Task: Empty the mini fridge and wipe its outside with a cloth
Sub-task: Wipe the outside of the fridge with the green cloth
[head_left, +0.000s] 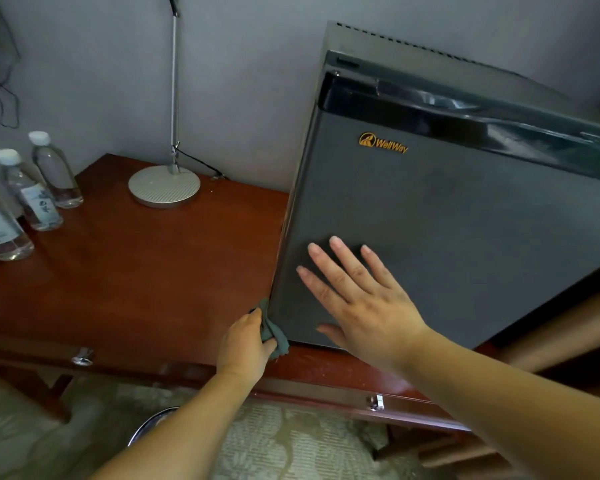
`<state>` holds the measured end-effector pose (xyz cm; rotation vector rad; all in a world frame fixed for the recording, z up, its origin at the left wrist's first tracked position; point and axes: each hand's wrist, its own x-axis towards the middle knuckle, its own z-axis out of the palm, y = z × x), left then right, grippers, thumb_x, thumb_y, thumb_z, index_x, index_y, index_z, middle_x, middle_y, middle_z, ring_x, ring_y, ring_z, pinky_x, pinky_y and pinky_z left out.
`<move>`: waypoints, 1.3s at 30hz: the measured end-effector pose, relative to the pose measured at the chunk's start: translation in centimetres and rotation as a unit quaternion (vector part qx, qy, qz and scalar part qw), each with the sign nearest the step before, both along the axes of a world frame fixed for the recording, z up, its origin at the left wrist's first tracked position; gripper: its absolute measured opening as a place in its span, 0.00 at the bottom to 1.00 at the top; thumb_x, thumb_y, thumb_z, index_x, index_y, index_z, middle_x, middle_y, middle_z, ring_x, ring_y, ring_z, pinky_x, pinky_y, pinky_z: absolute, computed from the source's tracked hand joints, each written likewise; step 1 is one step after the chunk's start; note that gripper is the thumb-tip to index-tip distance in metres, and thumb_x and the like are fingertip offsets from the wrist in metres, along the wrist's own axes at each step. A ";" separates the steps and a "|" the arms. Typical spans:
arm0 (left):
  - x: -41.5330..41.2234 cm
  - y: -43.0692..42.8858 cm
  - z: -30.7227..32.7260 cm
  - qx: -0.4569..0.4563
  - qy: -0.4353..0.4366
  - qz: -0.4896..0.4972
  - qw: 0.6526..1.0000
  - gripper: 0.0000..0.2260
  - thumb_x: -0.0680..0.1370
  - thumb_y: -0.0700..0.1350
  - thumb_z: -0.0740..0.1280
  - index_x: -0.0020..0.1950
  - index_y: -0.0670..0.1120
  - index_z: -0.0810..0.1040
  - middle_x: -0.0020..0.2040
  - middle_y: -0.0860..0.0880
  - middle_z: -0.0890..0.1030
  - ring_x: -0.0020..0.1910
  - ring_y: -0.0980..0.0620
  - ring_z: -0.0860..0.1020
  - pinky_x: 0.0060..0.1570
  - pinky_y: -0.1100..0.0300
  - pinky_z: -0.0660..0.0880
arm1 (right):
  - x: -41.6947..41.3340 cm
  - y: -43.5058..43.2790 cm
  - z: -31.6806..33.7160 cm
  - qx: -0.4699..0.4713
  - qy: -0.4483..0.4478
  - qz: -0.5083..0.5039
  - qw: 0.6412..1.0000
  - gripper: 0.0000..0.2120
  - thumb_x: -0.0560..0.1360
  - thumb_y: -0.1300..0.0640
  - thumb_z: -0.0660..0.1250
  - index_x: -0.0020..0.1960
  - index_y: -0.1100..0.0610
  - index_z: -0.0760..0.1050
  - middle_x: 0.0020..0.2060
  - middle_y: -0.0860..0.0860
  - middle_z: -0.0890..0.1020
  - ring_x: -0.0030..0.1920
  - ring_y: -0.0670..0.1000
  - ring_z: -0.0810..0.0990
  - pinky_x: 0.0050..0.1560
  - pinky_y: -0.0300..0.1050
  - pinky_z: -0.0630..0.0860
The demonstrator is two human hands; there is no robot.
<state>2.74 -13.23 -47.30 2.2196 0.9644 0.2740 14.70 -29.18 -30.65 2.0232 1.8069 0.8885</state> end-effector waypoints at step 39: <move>0.5 4.8 10.9 0.034 -0.207 -0.150 0.966 0.22 0.75 0.54 0.74 0.63 0.42 0.78 0.60 0.49 0.76 0.60 0.49 0.74 0.60 0.59 0.72 | -2.8 7.9 19.6 0.134 0.088 -0.086 0.983 0.37 0.74 0.33 0.65 0.77 0.50 0.65 0.79 0.55 0.63 0.78 0.58 0.62 0.73 0.61 0.63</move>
